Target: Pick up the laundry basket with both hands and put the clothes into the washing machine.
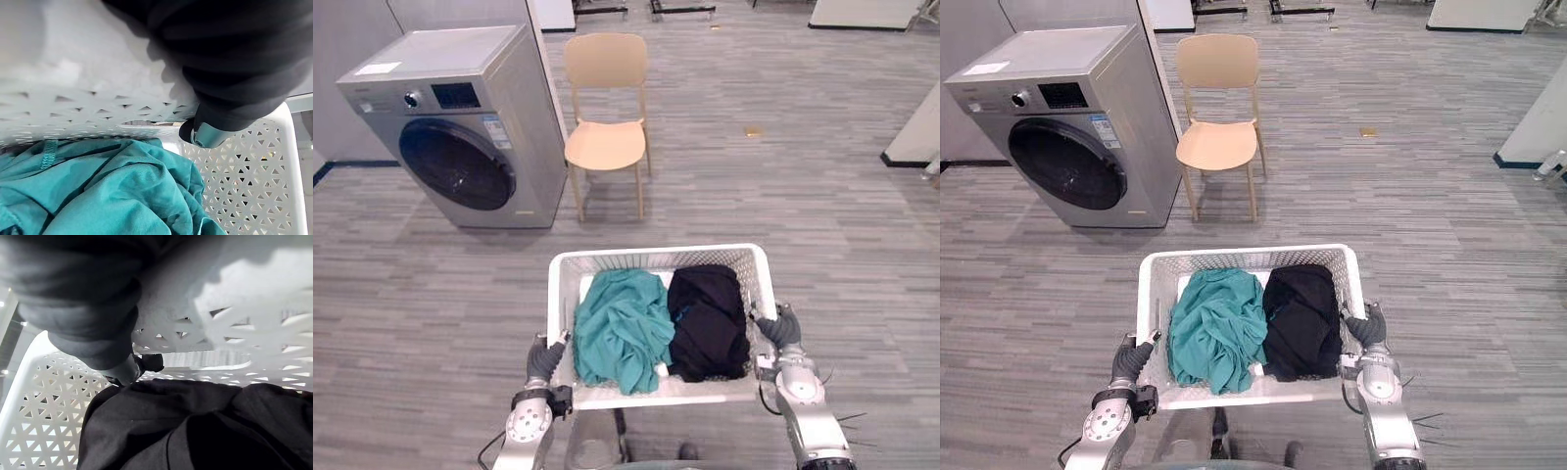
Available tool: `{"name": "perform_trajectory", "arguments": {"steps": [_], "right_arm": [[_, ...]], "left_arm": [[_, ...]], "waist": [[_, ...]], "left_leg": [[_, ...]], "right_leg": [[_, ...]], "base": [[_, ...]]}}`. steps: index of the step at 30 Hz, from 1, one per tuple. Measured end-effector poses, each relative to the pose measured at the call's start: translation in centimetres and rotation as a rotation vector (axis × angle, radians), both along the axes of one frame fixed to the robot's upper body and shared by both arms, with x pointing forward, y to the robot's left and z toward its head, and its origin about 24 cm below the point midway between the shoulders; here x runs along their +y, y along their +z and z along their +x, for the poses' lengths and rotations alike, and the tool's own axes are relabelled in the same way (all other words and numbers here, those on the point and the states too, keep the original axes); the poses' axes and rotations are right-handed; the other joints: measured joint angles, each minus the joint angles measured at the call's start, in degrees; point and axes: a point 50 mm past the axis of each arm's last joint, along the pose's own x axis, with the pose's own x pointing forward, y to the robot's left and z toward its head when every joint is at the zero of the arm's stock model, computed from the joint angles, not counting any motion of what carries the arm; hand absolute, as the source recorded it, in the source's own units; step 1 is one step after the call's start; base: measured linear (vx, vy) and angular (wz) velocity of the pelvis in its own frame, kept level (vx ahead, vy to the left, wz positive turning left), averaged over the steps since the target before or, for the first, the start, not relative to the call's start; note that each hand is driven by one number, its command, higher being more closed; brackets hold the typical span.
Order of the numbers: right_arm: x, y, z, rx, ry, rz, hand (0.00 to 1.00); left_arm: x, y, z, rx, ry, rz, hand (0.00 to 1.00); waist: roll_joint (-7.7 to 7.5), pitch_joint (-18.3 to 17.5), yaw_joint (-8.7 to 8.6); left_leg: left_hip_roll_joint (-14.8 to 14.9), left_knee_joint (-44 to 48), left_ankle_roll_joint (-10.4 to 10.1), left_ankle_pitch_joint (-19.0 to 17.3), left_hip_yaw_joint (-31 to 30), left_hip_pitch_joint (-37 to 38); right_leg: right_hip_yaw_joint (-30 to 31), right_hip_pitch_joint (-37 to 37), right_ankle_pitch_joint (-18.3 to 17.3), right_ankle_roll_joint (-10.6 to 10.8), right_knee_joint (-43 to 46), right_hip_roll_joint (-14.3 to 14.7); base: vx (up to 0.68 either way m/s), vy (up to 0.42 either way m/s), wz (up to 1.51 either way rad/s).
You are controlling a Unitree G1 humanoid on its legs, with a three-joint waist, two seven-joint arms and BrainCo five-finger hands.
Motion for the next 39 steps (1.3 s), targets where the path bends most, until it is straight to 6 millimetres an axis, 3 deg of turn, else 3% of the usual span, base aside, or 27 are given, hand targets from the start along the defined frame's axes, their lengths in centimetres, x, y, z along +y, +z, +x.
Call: {"name": "perform_trajectory", "arguments": {"steps": [1, 2, 4, 5, 7, 8, 11, 13, 14, 16, 17, 18, 20, 21, 22, 23, 24, 25, 27, 29, 30, 31, 32, 34, 36, 37, 39], "right_arm": [[-0.2, -0.1, 0.1, 0.005, 0.001, -0.005, 1.00], [-0.3, -0.2, 0.0, 0.013, 0.001, -0.007, 1.00], [-0.3, -0.5, -0.1, 0.028, 0.001, -0.004, 1.00], [-0.2, -1.0, -0.3, 0.046, 0.001, 0.003, 1.00], [0.2, -1.9, -1.1, 0.082, -0.007, 0.031, 1.00], [0.3, -2.1, -1.4, 0.090, -0.009, 0.034, 1.00], [0.5, -2.0, -1.6, 0.080, -0.022, 0.053, 1.00], [0.0, -1.8, -2.1, 0.069, -0.049, 0.053, 1.00], [-0.1, -1.8, -2.2, 0.069, -0.056, 0.051, 1.00], [-0.3, -1.8, -2.3, 0.071, -0.065, 0.052, 1.00], [-0.3, -1.9, -2.5, 0.079, -0.068, 0.052, 1.00], [-0.6, -2.1, -2.8, 0.093, -0.072, 0.045, 1.00], [-0.9, -2.0, -2.8, 0.093, -0.069, 0.032, 1.00], [-0.9, -1.4, -2.8, 0.074, -0.059, 0.025, 1.00], [-0.6, -1.0, -2.6, 0.059, -0.043, 0.020, 1.00], [-0.2, -0.1, -2.6, 0.022, -0.024, 0.014, 1.00], [-0.1, 0.6, -2.7, -0.012, -0.032, 0.013, 1.00], [-0.1, 1.0, -2.6, -0.030, -0.040, 0.010, 1.00], [-0.2, 1.8, -2.2, -0.072, -0.045, 0.004, 1.00], [-0.5, 2.0, -2.0, -0.085, -0.055, 0.000, 1.00], [-0.7, 1.7, -2.1, -0.073, -0.059, -0.004, 1.00], [-1.1, 1.4, -2.4, -0.054, -0.069, -0.011, 1.00], [-1.5, 1.1, -2.6, -0.041, -0.075, -0.026, 1.00], [-0.8, -0.8, -3.4, 0.033, -0.117, 0.034, 1.00], [-0.4, -1.0, -3.4, 0.036, -0.118, 0.053, 1.00], [-0.3, -1.0, -3.4, 0.041, -0.102, 0.045, 1.00], [0.0, -1.1, -3.2, 0.048, -0.087, 0.040, 1.00]], "left_arm": [[-0.2, 0.0, 0.1, 0.005, -0.009, -0.010, 1.00], [-0.3, -0.1, 0.0, 0.011, -0.011, -0.012, 1.00], [-0.3, -0.4, -0.4, 0.034, -0.012, -0.011, 1.00], [0.1, -0.4, -0.3, 0.038, -0.019, 0.005, 1.00], [0.4, -0.6, -0.6, 0.057, -0.037, 0.032, 1.00], [0.5, -0.5, -0.5, 0.055, -0.045, 0.040, 1.00], [0.7, 0.1, 0.4, 0.024, -0.078, 0.071, 1.00], [0.1, 0.4, 1.1, 0.008, -0.110, 0.074, 1.00], [0.0, 0.4, 1.2, 0.005, -0.121, 0.077, 1.00], [0.0, 0.5, 1.4, -0.001, -0.136, 0.088, 1.00], [-0.1, 0.2, 1.3, 0.012, -0.139, 0.088, 1.00], [-0.4, -0.3, 1.1, 0.033, -0.139, 0.076, 1.00], [-0.8, -0.6, 0.9, 0.047, -0.130, 0.063, 1.00], [-0.8, -0.5, 1.0, 0.040, -0.114, 0.058, 1.00], [-0.6, -0.6, 0.8, 0.045, -0.095, 0.050, 1.00], [-0.2, -0.7, 0.4, 0.051, -0.067, 0.043, 1.00], [-0.1, -0.4, 0.5, 0.037, -0.069, 0.047, 1.00], [-0.1, -0.3, 0.5, 0.029, -0.069, 0.046, 1.00], [-0.2, 0.0, 0.6, 0.008, -0.070, 0.043, 1.00], [-0.5, 0.2, 0.9, -0.006, -0.079, 0.040, 1.00], [-0.6, 0.1, 0.9, -0.005, -0.078, 0.033, 1.00], [-1.0, 0.0, 0.7, 0.000, -0.081, 0.019, 1.00], [-1.1, -0.1, 0.5, 0.004, -0.085, 0.017, 1.00], [-0.7, -0.4, 0.8, 0.023, -0.098, 0.045, 1.00], [-0.2, -0.7, 0.4, 0.041, -0.096, 0.061, 1.00], [0.0, -0.8, 0.1, 0.055, -0.089, 0.063, 1.00], [0.2, -0.8, 0.0, 0.056, -0.081, 0.066, 1.00]], "waist": [[-0.44, 0.01, -0.16], [-0.56, 0.04, 0.18], [-0.66, -0.04, 0.37], [-1.39, 0.10, 0.01], [-1.47, 0.01, -1.64], [-0.81, -0.25, -2.52], [-0.51, -0.60, -3.56], [-0.38, -0.47, -4.67], [-0.48, -0.47, -4.73], [-2.88, -0.76, -4.69], [-3.71, -1.33, -4.76], [-2.88, -2.27, -5.83], [0.74, -2.52, -6.08], [2.34, -1.92, -5.95], [2.49, -1.83, -5.43], [2.46, -1.71, -3.96], [2.06, -1.43, -3.99], [1.44, -1.40, -3.92], [-0.26, -1.50, -1.82], [-1.08, -1.00, -1.11], [-1.17, -0.70, -1.29], [1.02, -1.36, -1.30], [2.05, -1.17, -1.17], [-1.99, -1.55, -2.79], [-3.30, -1.20, -2.42], [-3.32, -1.19, -2.33], [-3.36, -1.17, -2.16]], "left_leg": [[-0.58, 5.36, 2.44, -3.04, 0.62, -1.43], [-0.64, 7.30, 2.71, -3.68, 1.14, -1.54], [-2.22, 8.77, 2.50, -8.84, 1.18, 1.69], [-4.56, 7.82, 2.35, -10.75, 0.62, 5.67], [-8.49, 2.51, 2.80, -11.28, -1.08, 15.50], [-9.18, -0.34, 2.83, -11.26, -2.43, 19.07], [-10.20, -7.14, 2.83, -11.25, -6.29, 26.82], [-10.20, -12.52, 2.74, -11.27, -10.24, 32.97], [-10.23, -13.86, 2.44, -11.44, -10.94, 34.56], [-11.84, -17.78, 0.48, -12.67, -12.82, 40.22], [-12.03, -17.28, -1.19, -14.16, -13.87, 42.08], [-10.91, -15.30, -1.64, -15.04, -14.95, 42.57], [-6.41, -2.26, -1.93, -14.88, -14.24, 38.20], [-3.29, 13.01, -3.97, -10.26, -11.81, 32.28], [-1.83, 20.48, -4.00, -3.70, -10.10, 29.15], [2.34, 33.51, -4.33, 0.99, -7.93, 23.78], [5.60, 42.48, -2.81, -2.91, -7.54, 18.20], [6.23, 44.22, -1.52, -4.89, -7.26, 15.89], [6.77, 40.73, 0.18, -11.43, -6.85, 9.09], [5.36, 28.74, -0.85, -13.53, -7.94, 4.58], [4.09, 17.81, -1.88, -12.84, -10.13, 3.45], [3.90, 5.37, -4.71, -6.70, -12.34, 4.73], [4.32, 1.85, -2.78, -1.81, -13.39, 4.86], [-0.20, 1.30, -1.20, -3.73, -11.90, 6.42], [-1.14, 1.11, 0.08, -4.74, -8.72, 7.21], [-1.24, 1.04, 0.42, -5.27, -6.89, 7.96], [-1.03, -0.57, 0.87, -6.83, -3.79, 9.80]], "right_leg": [[-1.34, 0.48, 0.77, 1.66, 1.50, -1.29], [-1.26, -0.01, 0.44, 2.31, 4.38, -1.84], [-0.26, -6.77, 0.13, 7.81, 24.73, -4.36], [1.73, -13.29, 3.56, 11.67, 42.76, -6.41], [0.06, -20.26, 3.20, 5.81, 62.45, -9.22], [-1.39, -23.11, 1.98, 3.24, 64.21, -9.01], [-5.45, -32.55, -1.62, 0.10, 58.24, -5.62], [-7.27, -37.97, -0.99, -0.24, 39.47, -1.62], [-7.57, -38.41, 1.03, 0.01, 33.08, -0.86], [-9.74, -39.03, 10.01, -1.83, 14.27, 0.18], [-9.50, -39.53, 14.86, -7.26, 13.89, 0.31], [-9.17, -39.49, 19.33, -10.73, 16.39, 0.84], [-12.03, -37.54, 15.80, -10.13, 19.31, 3.06], [-12.31, -34.67, 12.88, -10.31, 19.34, 5.17], [-11.62, -33.08, 11.60, -10.57, 19.27, 6.12], [-10.09, -29.06, 9.27, -10.62, 18.06, 7.79], [-9.84, -24.48, 7.37, -10.68, 16.41, 8.62], [-8.92, -22.34, 6.75, -10.28, 15.37, 8.64], [-5.13, -16.74, 6.46, -10.08, 11.64, 7.44], [-3.50, -14.09, 5.43, -8.18, 10.69, 5.18], [-2.31, -12.71, 3.54, -5.21, 11.23, 3.83], [-1.14, -12.32, 1.48, -2.70, 12.74, 4.48], [-0.07, -12.12, -0.04, -1.71, 13.61, 4.68], [2.42, -11.50, -1.34, -1.20, 13.69, -0.03], [3.81, -12.35, -1.02, -0.14, 13.84, -1.96], [5.38, -12.81, 0.09, 1.66, 13.94, -2.66], [7.31, -14.06, 0.98, 2.20, 15.17, -3.22]], "base": [[0.77, 0.323, 0.36], [0.73, 0.311, 0.24], [0.64, 0.310, 0.13], [0.58, 0.307, 0.31], [0.64, 0.273, 0.56], [0.59, 0.205, 0.66], [0.64, 0.131, 0.63], [0.58, 0.034, 0.82], [0.60, 0.002, 0.74], [0.70, -0.049, 0.60], [0.70, -0.077, 0.68], [0.74, -0.104, 0.63], [0.65, -0.111, 0.38], [0.55, -0.091, 0.02], [0.80, -0.095, -0.40], [0.65, -0.064, -0.47], [0.77, -0.058, -0.41], [0.49, -0.023, -0.31], [0.62, 0.068, -0.80], [0.58, 0.210, -0.66], [0.35, 0.217, -0.46], [0.40, 0.308, -0.51], [0.37, 0.330, -0.37], [0.36, 0.316, -0.03], [0.26, 0.194, -0.42], [0.20, 0.182, -0.73], [0.11, 0.166, -0.79]]}}
